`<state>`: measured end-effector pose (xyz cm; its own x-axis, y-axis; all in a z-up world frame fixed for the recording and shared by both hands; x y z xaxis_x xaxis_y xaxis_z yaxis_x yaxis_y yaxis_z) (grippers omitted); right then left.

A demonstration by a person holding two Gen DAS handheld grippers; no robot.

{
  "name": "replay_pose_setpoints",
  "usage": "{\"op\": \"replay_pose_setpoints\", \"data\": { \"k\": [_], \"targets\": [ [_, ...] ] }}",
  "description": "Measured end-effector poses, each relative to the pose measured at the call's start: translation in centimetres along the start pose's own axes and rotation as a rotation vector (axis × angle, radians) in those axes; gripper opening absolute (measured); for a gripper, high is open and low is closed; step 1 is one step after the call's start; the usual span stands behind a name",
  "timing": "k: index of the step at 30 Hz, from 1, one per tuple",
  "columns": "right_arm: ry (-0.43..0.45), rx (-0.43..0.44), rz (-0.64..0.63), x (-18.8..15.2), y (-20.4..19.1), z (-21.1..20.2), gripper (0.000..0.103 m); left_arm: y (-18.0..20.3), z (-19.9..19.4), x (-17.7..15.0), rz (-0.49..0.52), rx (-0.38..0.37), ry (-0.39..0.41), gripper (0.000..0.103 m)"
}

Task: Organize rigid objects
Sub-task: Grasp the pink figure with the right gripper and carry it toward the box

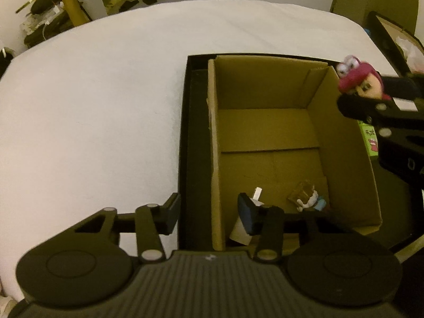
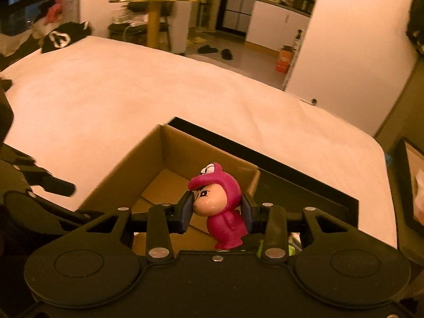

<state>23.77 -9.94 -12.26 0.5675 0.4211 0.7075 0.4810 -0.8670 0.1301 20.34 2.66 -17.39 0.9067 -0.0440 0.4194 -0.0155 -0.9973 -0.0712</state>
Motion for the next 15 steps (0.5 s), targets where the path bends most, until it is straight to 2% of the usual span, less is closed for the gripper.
{"op": "replay_pose_setpoints", "data": {
  "k": [7, 15],
  "targets": [
    [-0.001, 0.032, -0.093, 1.7, -1.6, 0.4, 0.038, 0.1, 1.1, 0.0, -0.01, -0.051, -0.036, 0.01],
    [-0.02, 0.071, -0.17, 2.5, -2.9, 1.1, 0.038, -0.2, 1.1, -0.1, -0.023, -0.061, -0.028, 0.008]
  ]
}}
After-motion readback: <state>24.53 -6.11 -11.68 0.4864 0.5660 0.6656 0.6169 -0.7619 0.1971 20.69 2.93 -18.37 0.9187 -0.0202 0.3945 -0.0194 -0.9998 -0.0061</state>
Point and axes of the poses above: each gripper's, at about its wrist camera, not at the fingertips, and z roughly the way its jaws point, y to its right, x to its top, the point moved 3 cm from there along z, roughly the way its jaws point, and after that the axes turned 3 degrees about z, right-handed, at the moved point
